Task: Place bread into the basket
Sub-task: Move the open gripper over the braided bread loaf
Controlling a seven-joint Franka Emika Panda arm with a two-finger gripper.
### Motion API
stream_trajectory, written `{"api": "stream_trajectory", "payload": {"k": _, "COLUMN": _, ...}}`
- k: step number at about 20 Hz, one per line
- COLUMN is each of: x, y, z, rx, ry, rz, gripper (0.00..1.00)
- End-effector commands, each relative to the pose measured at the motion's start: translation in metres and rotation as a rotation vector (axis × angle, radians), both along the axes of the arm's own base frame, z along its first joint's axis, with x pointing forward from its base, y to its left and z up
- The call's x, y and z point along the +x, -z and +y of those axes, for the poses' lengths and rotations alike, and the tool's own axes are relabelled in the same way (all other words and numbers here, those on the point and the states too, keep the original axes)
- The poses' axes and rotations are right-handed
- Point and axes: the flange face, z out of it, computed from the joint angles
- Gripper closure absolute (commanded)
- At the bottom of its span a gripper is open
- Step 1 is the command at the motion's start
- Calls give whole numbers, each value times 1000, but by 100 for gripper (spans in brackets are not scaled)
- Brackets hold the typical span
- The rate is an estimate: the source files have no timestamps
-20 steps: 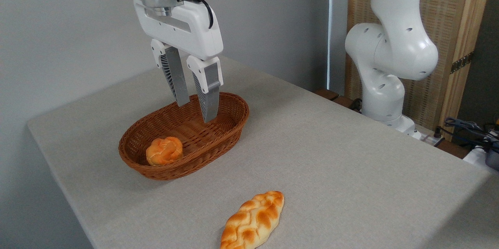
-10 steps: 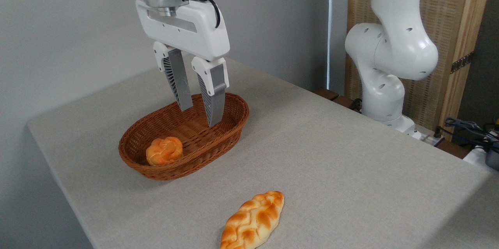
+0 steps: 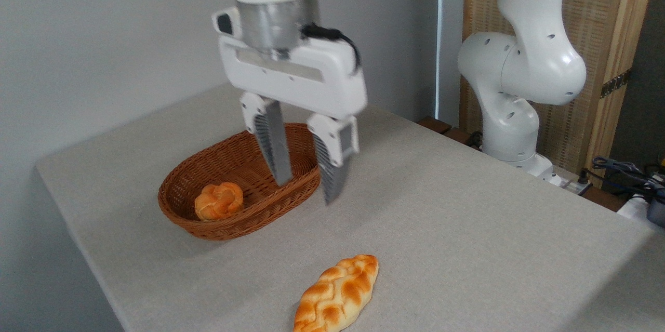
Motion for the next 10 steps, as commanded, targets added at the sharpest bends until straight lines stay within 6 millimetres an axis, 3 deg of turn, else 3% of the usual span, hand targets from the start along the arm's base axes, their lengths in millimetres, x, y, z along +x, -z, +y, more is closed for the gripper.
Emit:
{"api": "stream_trajectory", "payload": {"k": 1, "x": -17, "y": 21, "z": 25, "rx": 8, "ry": -44, "rz": -16, "gripper": 0}}
{"api": "stream_trajectory", "payload": {"k": 6, "x": -14, "y": 90, "z": 27, "rx": 15, "ry": -46, "rz": -121, "gripper": 0}}
{"api": "stream_trajectory", "payload": {"k": 10, "x": -13, "y": 100, "z": 27, "rx": 16, "ry": -44, "rz": -107, "gripper": 0}}
